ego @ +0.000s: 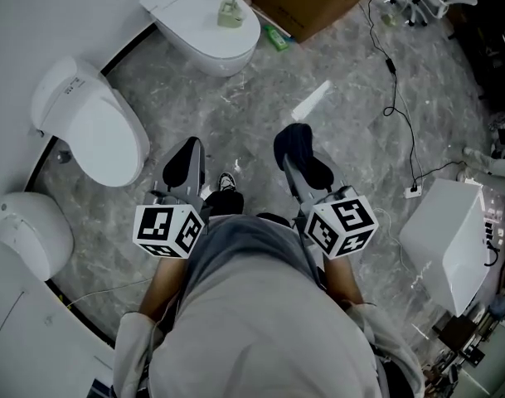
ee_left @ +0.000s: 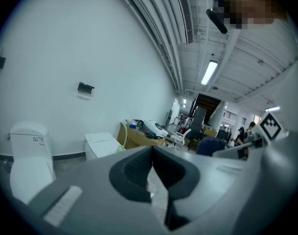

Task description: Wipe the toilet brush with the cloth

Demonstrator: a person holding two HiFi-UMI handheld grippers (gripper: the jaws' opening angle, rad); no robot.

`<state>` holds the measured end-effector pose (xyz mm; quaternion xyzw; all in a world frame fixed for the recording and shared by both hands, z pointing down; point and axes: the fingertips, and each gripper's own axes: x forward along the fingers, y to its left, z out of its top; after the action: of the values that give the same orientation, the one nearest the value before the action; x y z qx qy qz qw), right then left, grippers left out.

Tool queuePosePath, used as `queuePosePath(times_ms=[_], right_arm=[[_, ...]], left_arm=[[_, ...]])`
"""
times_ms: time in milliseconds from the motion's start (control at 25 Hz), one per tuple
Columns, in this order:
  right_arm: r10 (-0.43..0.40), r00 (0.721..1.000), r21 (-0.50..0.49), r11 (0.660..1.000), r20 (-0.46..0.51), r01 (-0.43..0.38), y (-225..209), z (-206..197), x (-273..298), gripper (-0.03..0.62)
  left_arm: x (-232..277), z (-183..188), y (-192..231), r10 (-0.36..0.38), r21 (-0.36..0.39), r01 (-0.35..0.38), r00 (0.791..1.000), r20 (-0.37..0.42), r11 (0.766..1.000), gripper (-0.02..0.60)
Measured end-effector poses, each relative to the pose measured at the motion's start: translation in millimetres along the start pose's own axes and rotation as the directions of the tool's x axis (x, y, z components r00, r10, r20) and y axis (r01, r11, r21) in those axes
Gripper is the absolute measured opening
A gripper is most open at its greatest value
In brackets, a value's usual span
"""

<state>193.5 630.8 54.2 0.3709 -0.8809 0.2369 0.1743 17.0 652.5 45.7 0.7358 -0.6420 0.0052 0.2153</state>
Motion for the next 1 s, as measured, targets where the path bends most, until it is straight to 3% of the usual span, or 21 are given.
queuePosePath(times_ms=[280, 560, 800, 1000], right_arm=[[-0.015, 1.000, -0.025, 1.000, 0.011, 0.016, 4, 32, 44, 0.088], [-0.006, 1.000, -0.041, 0.999, -0.006, 0.006, -2, 49, 72, 0.089], [0.009, 1.000, -0.045, 0.999, -0.007, -0.009, -31, 73, 109, 0.089], [0.037, 0.999, -0.057, 0.998, -0.015, -0.038, -73, 108, 156, 0.089]], left_arm=[[27, 21, 46, -0.002, 0.000, 0.002, 1.000, 0.011, 1.000, 0.000], [48, 32, 67, 0.020, -0.022, -0.019, 1.000, 0.022, 1.000, 0.000], [88, 43, 81, 0.053, -0.046, -0.051, 0.998, 0.032, 0.998, 0.000], [153, 59, 87, 0.072, -0.041, -0.071, 0.997, 0.021, 0.997, 0.000]])
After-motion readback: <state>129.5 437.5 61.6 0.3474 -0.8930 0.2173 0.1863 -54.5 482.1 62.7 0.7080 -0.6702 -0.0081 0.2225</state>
